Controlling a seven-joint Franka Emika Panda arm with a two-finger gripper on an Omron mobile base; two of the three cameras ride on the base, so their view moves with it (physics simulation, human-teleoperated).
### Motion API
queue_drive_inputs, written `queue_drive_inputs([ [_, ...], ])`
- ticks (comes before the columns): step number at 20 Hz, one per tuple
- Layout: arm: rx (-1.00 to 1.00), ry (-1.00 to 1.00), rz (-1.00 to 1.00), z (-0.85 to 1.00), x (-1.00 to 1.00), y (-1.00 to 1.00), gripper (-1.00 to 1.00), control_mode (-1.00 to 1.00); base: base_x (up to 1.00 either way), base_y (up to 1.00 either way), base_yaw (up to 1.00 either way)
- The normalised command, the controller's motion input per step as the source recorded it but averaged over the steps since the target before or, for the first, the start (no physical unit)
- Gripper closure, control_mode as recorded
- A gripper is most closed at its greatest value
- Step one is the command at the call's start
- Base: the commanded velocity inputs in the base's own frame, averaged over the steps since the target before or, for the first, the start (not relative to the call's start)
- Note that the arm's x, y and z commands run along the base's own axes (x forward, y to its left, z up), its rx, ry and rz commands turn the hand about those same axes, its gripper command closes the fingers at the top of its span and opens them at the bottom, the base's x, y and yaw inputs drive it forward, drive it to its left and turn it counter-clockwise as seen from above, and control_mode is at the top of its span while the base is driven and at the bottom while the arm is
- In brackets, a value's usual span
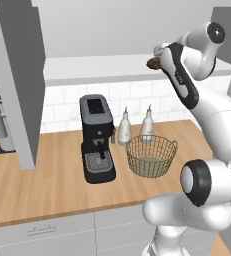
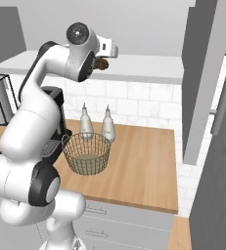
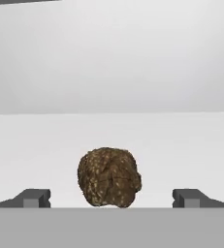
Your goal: Open the cabinet, pick up the bread from the cabinet and place it in the basket. Then move the basket to the dining counter.
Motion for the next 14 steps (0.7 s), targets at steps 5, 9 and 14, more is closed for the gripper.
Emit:
queue_drive_inputs([
  [5,0.0,0.01,0.0,-0.18,0.16,0.02,-1.0,-1.0,0.0,0.0,0.0],
  [9,0.0,0.05,0.0,-0.34,0.15,0.24,-1.0,-1.0,0.0,0.0,0.0],
  [14,0.0,0.02,0.0,-0.11,0.59,0.06,-1.0,-1.0,0.0,0.0,0.0],
])
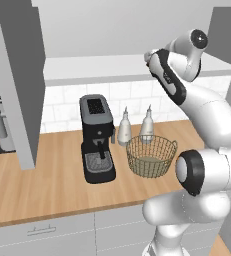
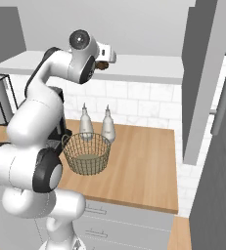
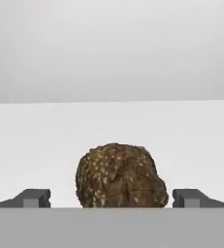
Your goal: Open the cabinet, pick up the bread from the cabinet and place it in the basket. Then move the basket to the dining counter.
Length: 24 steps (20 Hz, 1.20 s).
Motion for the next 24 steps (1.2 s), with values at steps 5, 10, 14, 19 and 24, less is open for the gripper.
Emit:
queue_drive_inputs([
  [5,0.0,0.01,0.0,0.0,0.4,-0.01,-1.0,-1.0,0.0,0.0,0.0],
  [10,0.0,0.03,0.0,0.0,0.0,-0.03,-1.0,-1.0,0.0,0.0,0.0],
  [14,0.0,0.01,0.0,-0.03,0.03,-0.1,-1.0,-1.0,0.0,0.0,0.0],
  [19,0.0,0.0,0.0,-0.12,0.28,0.0,-1.0,-1.0,0.0,0.0,0.0],
  [24,0.0,0.0,0.0,-0.09,0.14,0.0,-1.0,-1.0,0.0,0.0,0.0],
])
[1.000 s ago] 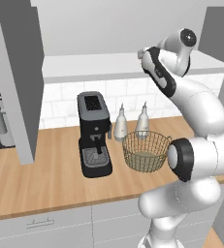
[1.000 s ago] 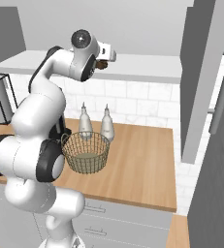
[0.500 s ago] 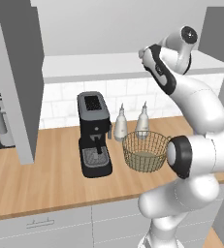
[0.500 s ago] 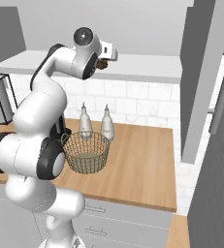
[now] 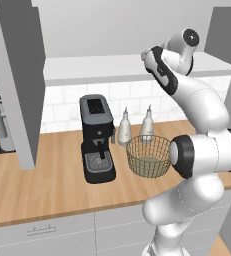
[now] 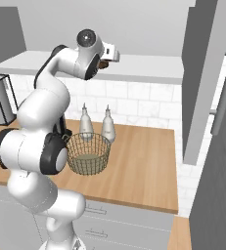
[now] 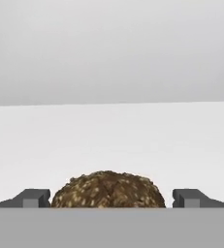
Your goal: Open the cabinet, pick up the bread from the cabinet and place it in the basket. Then move the basket to the dining counter.
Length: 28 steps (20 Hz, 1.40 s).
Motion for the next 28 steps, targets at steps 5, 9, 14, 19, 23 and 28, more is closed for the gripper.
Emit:
queue_drive_inputs([
  [5,0.0,0.03,0.0,-0.19,0.0,0.0,-1.0,-1.0,0.0,0.0,0.0],
  [9,0.0,0.12,0.0,-0.53,0.0,0.0,-1.0,-1.0,0.0,0.0,0.0],
  [14,0.0,0.08,0.0,-0.44,0.04,0.0,-1.0,-1.0,0.0,0.0,0.0],
  [19,0.0,0.08,0.0,-0.52,0.11,0.07,1.0,-1.0,0.0,0.0,0.0],
  [23,0.0,0.0,0.0,-0.49,-0.44,0.0,1.0,-1.0,0.0,0.0,0.0],
  [28,0.01,-0.13,0.0,-0.18,-0.98,-0.1,1.0,-1.0,0.0,0.0,0.0],
])
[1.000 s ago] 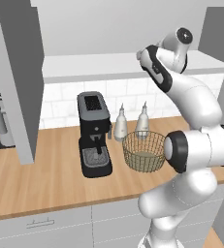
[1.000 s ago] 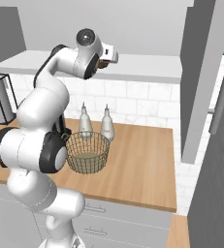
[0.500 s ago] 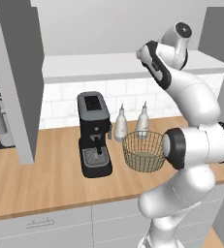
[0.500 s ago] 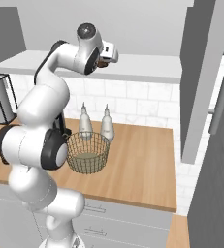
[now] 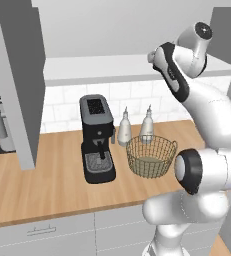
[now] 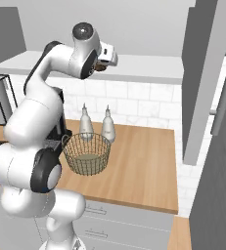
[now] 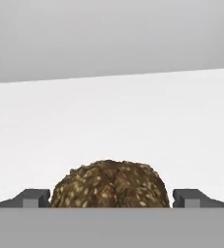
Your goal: Open the cabinet, pick up the bread from the cabinet and place it in the basket. Then move the basket to the dining counter.
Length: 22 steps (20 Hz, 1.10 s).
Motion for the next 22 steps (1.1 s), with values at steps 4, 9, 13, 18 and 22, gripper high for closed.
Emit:
queue_drive_inputs([
  [4,0.07,-0.09,0.0,0.32,-1.0,-0.28,1.0,-1.0,0.0,0.0,0.0],
  [9,0.09,0.01,-0.05,0.46,-1.0,-0.02,1.0,-1.0,0.0,0.0,0.0],
  [13,0.05,0.04,-0.1,0.03,-1.0,0.23,1.0,-1.0,0.0,0.0,0.0],
  [18,0.0,0.01,-0.12,-0.63,-1.0,0.37,1.0,-1.0,0.0,0.0,0.0],
  [22,0.0,0.05,-0.06,-1.0,-1.0,0.4,1.0,-1.0,0.0,0.0,0.0],
])
